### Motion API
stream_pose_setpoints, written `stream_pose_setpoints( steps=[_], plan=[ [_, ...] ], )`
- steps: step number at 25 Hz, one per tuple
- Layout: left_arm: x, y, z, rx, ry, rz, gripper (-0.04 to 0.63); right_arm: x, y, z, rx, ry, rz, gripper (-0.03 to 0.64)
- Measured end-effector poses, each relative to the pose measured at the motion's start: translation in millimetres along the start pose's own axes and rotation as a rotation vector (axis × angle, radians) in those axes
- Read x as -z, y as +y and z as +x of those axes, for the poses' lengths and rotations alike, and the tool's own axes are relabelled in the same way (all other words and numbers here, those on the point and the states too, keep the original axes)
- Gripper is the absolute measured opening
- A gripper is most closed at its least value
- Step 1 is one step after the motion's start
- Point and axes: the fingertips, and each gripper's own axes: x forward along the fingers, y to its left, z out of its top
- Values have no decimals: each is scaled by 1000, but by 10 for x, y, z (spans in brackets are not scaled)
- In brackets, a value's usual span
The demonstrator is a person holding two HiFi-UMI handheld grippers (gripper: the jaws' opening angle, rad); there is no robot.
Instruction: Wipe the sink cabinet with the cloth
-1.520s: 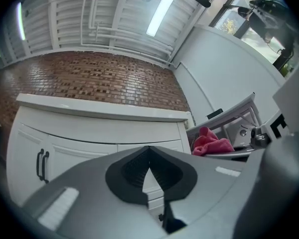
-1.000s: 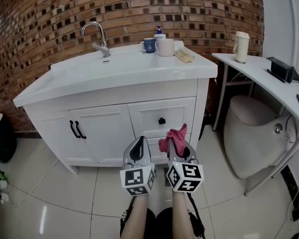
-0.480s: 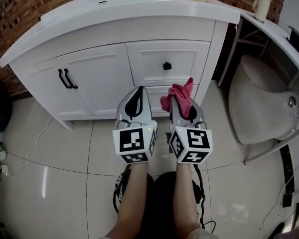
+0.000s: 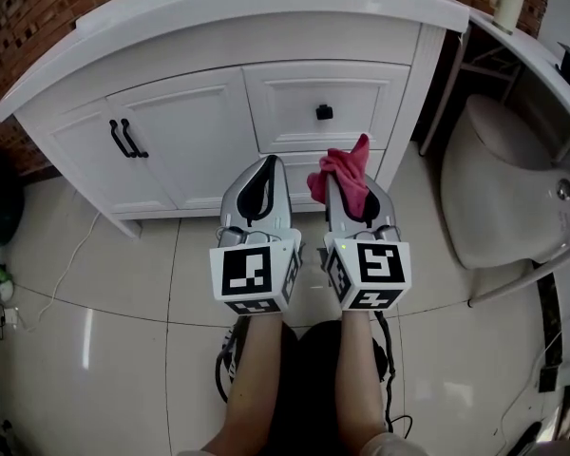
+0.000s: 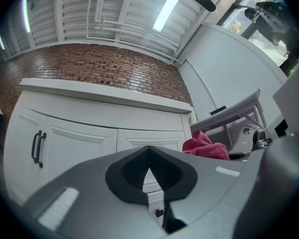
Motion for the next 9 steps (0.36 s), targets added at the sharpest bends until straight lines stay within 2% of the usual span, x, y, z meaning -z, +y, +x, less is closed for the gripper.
stream_pose_setpoints(
  steps=[3,9],
  plan=[
    [2,20,-1,-3,2,-25,14,-3,7,0,-3,0,-4,69],
    [2,-14,12,8,2,-12,14,-7,30,4,-9,0,-14,69]
  ],
)
